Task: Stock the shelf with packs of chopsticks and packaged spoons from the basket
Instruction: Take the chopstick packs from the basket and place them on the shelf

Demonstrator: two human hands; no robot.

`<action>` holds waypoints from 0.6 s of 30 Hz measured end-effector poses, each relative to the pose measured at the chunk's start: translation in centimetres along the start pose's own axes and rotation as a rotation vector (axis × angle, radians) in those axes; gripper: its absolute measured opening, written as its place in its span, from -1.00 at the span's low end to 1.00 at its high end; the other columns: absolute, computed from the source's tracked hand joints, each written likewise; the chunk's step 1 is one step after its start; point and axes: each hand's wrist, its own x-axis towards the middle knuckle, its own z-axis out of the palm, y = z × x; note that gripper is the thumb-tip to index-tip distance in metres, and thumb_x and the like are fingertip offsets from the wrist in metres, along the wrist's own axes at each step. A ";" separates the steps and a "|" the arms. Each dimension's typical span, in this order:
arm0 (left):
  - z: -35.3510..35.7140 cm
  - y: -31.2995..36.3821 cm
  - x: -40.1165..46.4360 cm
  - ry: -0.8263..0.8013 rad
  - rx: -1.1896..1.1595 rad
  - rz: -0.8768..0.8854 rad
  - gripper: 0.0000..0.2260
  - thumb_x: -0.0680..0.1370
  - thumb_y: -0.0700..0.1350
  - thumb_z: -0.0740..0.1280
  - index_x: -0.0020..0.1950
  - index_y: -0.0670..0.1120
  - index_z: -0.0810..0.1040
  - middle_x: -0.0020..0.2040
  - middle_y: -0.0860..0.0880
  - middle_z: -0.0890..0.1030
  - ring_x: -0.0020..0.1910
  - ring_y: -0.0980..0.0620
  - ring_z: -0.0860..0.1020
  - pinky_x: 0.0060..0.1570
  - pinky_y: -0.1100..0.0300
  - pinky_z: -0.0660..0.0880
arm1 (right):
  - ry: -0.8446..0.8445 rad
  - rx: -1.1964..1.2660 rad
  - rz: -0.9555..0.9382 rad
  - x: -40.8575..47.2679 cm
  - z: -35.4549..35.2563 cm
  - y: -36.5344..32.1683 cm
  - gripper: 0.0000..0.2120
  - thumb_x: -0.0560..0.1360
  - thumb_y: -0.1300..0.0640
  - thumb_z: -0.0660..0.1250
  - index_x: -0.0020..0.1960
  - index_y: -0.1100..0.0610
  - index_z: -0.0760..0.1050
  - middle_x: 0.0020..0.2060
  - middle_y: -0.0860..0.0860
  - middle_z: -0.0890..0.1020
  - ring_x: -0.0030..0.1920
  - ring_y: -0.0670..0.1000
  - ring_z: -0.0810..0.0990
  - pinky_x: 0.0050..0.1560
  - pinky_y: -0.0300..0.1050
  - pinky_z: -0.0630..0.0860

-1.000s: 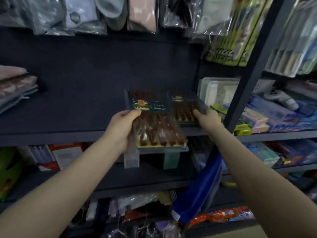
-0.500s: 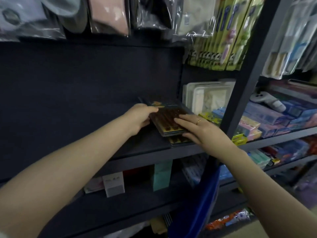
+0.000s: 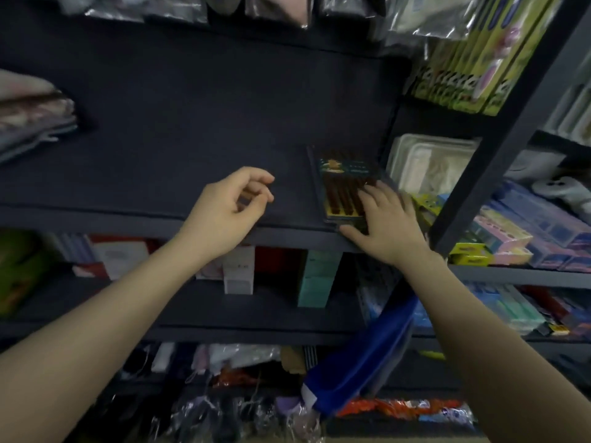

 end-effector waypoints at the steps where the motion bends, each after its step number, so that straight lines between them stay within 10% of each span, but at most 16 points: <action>1: -0.4 -0.2 -1.5 0.013 0.036 -0.004 -0.79 0.53 -0.19 0.23 0.12 0.05 0.46 -0.09 0.19 0.57 -0.09 0.29 0.53 -0.12 0.45 0.44 | 0.101 0.018 -0.066 -0.4 -0.1 -1.8 -0.45 0.53 -0.11 0.18 0.39 0.20 0.32 0.41 0.15 0.37 0.46 0.17 0.26 0.44 0.19 0.15; 6: -3.4 -3.5 -10.7 -0.031 0.179 -0.123 -0.77 0.53 -0.16 0.24 0.16 0.06 0.43 -0.07 0.25 0.51 -0.03 0.28 0.49 -0.11 0.50 0.39 | 0.130 0.383 -0.433 -4.2 0.7 -13.1 -0.62 0.51 0.09 0.23 0.27 0.22 0.42 0.09 0.19 0.61 0.07 0.24 0.59 -0.06 0.04 0.54; 11: -8.7 -9.0 -20.9 -0.038 0.349 -0.415 -0.74 0.50 -0.15 0.28 0.18 -0.03 0.47 -0.09 0.11 0.57 -0.21 0.37 0.50 -0.22 0.49 0.38 | -0.284 0.437 -0.661 -6.1 5.4 -22.4 -0.74 0.59 0.06 0.13 0.20 0.12 0.45 0.13 0.08 0.57 0.11 0.14 0.54 0.00 0.01 0.50; 18: -18.1 -15.6 -32.7 0.074 0.395 -0.810 -0.74 0.54 -0.19 0.24 0.22 -0.12 0.46 -0.04 -0.03 0.58 -0.03 -0.04 0.57 -0.19 0.28 0.41 | -0.613 0.425 -0.812 -7.2 12.1 -36.0 -0.82 0.56 0.11 0.16 0.01 0.12 0.52 -0.01 0.07 0.61 -0.02 0.11 0.57 -0.08 -0.03 0.48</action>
